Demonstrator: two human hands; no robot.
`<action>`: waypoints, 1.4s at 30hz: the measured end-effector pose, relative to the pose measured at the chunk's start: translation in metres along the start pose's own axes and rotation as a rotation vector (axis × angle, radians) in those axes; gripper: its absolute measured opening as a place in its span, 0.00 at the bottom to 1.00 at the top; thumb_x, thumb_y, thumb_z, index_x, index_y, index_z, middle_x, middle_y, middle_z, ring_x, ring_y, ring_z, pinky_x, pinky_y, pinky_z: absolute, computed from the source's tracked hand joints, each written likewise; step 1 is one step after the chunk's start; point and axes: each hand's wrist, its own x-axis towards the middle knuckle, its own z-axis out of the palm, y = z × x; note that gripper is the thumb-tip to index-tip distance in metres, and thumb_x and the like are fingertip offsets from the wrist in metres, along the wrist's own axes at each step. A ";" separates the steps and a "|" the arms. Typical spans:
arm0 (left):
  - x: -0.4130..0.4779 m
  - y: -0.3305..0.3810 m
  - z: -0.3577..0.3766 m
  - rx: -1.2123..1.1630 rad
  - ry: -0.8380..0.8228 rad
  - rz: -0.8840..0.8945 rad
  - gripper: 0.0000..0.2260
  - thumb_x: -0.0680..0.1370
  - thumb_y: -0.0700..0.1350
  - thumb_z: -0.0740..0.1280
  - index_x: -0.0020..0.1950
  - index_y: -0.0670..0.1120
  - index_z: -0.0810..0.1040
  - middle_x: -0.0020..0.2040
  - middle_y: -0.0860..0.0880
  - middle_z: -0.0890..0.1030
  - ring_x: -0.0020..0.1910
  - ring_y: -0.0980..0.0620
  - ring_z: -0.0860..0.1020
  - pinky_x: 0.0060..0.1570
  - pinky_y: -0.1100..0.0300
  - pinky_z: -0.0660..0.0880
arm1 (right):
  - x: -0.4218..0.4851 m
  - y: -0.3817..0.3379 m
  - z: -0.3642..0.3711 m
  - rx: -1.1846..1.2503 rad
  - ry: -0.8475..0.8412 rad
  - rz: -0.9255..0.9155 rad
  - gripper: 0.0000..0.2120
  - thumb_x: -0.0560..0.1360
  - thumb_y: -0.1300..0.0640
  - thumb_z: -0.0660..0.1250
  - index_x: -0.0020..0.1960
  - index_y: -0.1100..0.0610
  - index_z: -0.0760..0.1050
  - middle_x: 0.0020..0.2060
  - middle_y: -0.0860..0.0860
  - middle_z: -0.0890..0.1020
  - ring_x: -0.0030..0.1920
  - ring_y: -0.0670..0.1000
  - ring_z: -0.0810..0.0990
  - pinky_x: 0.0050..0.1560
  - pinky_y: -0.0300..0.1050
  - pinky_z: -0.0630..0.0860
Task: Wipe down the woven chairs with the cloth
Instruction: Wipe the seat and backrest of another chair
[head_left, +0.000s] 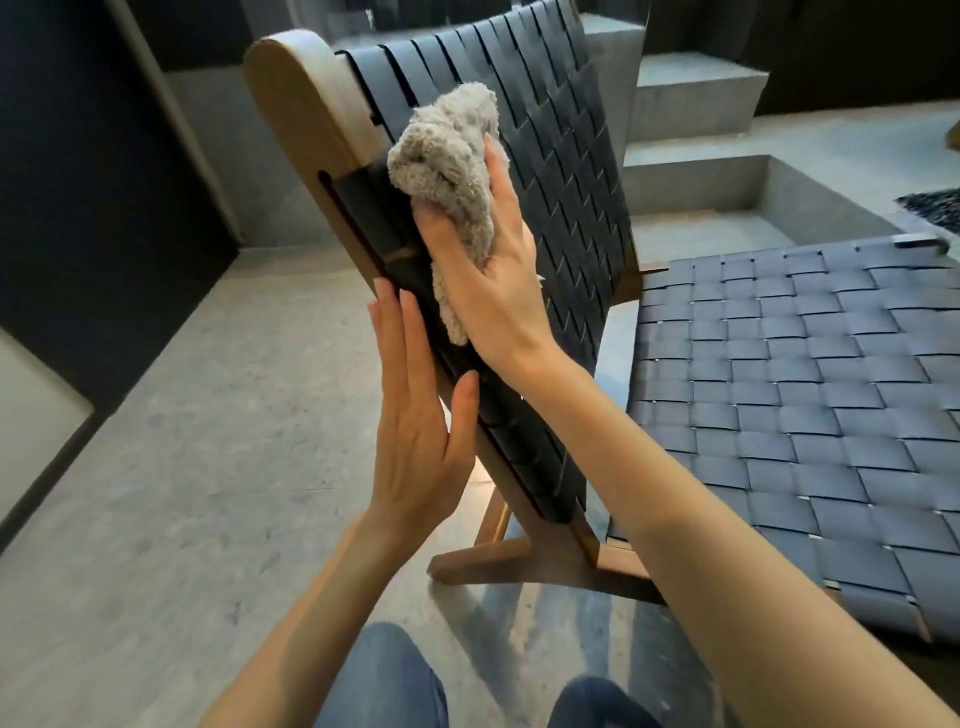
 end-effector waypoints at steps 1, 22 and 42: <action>0.000 0.001 -0.001 0.003 -0.002 0.004 0.29 0.82 0.45 0.55 0.76 0.48 0.39 0.76 0.57 0.40 0.77 0.51 0.41 0.74 0.62 0.44 | -0.001 0.001 0.000 0.016 0.002 0.006 0.32 0.74 0.40 0.61 0.76 0.46 0.59 0.76 0.50 0.61 0.75 0.55 0.57 0.73 0.63 0.57; 0.008 0.027 -0.023 0.053 -0.036 0.020 0.27 0.82 0.41 0.56 0.75 0.47 0.43 0.75 0.55 0.40 0.77 0.54 0.43 0.73 0.68 0.45 | -0.035 0.004 -0.017 -0.022 -0.056 0.076 0.36 0.74 0.40 0.60 0.77 0.51 0.56 0.74 0.50 0.63 0.74 0.51 0.60 0.73 0.60 0.59; 0.004 0.005 0.004 -0.071 0.139 0.106 0.25 0.82 0.43 0.55 0.75 0.52 0.46 0.77 0.57 0.47 0.76 0.61 0.43 0.71 0.72 0.46 | -0.030 0.036 -0.018 0.049 -0.077 -0.072 0.31 0.73 0.40 0.61 0.73 0.50 0.64 0.65 0.49 0.74 0.66 0.44 0.72 0.69 0.48 0.69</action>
